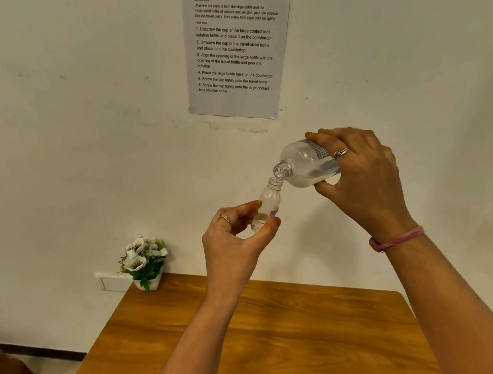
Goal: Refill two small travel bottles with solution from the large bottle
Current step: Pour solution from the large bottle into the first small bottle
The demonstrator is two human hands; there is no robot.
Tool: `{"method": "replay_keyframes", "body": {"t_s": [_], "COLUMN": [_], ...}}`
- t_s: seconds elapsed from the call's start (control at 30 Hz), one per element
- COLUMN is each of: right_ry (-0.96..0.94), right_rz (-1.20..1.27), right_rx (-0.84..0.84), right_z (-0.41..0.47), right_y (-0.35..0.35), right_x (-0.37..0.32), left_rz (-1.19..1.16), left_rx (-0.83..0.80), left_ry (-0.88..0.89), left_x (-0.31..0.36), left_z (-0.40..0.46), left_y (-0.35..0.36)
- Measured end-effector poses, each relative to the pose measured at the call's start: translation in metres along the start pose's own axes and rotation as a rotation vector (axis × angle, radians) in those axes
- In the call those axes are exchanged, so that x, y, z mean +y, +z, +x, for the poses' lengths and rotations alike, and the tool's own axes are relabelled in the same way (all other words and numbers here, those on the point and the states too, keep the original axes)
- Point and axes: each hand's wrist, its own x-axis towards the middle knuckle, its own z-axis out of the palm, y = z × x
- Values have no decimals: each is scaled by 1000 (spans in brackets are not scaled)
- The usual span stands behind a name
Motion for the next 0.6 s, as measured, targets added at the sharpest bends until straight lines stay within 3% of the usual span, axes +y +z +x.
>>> {"method": "replay_keyframes", "body": {"t_s": [0.6], "right_ry": [-9], "right_rz": [-10], "right_rx": [5], "right_z": [1], "right_y": [-1], "right_x": [0], "left_rz": [1], "left_rx": [-3], "left_ry": [-1], "left_x": [1], "left_z": [-1], "left_y": [0]}}
